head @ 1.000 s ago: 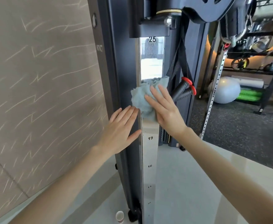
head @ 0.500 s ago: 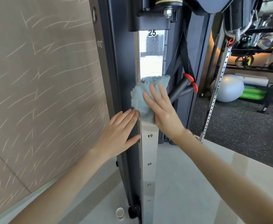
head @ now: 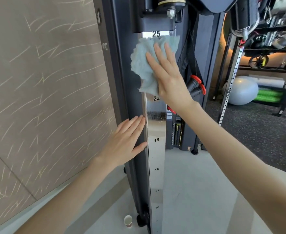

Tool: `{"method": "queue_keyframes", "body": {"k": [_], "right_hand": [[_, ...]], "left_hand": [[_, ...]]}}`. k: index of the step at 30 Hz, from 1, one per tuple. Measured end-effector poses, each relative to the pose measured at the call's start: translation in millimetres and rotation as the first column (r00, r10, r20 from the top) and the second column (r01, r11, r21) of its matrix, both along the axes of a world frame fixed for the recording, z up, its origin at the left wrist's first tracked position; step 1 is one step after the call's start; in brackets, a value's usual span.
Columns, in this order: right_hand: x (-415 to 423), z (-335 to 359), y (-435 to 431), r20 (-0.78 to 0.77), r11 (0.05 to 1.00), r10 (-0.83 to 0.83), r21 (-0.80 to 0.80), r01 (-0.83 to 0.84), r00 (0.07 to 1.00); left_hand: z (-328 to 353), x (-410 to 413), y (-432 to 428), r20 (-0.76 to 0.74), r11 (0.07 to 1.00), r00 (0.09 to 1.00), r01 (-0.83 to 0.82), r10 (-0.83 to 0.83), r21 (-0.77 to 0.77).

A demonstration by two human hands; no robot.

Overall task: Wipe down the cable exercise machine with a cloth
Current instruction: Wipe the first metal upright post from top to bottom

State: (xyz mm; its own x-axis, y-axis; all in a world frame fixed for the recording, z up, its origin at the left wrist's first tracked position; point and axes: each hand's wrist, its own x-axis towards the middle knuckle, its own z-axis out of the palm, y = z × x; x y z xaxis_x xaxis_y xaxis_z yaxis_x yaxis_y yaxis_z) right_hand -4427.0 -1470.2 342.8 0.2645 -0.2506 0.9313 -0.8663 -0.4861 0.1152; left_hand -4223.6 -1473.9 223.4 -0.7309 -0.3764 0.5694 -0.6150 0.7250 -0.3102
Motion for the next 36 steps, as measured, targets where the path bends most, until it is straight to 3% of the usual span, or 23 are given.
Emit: {"method": "queue_keyframes", "body": {"k": [5,9,18,22,29,36], "right_hand": [[-4.6,-99.6,10.5,0.000,0.989,0.002,0.149,-0.002,1.000],[-8.8,-148.5,17.5,-0.094,0.977,-0.020,0.211,0.040,0.995],[-8.0,-27.4,2.1,-0.062,0.999,-0.025,0.032,0.027,0.998],[-2.4,-47.0,2.0,-0.004,0.999,-0.049,0.023,0.049,0.999],[3.4,-145.1,19.4,-0.022,0.977,-0.080,0.195,0.083,0.997],[6.4,-45.3,14.1,-0.021,0.984,-0.162,0.068,0.163,0.987]], "left_hand": [[-11.3,0.5,3.1,0.021,0.999,1.000,0.002,-0.003,0.044],[-23.3,-0.6,5.5,0.023,0.998,1.000,0.003,-0.005,0.071],[-34.1,1.4,2.1,0.054,0.988,0.999,0.001,-0.010,0.157],[-36.1,3.3,0.5,0.068,0.986,0.998,0.003,-0.014,0.167],[-43.4,7.5,-6.7,0.053,0.986,0.995,0.079,-0.087,0.149],[-37.0,14.8,-23.3,0.071,0.973,0.976,0.194,-0.204,0.125]]}}
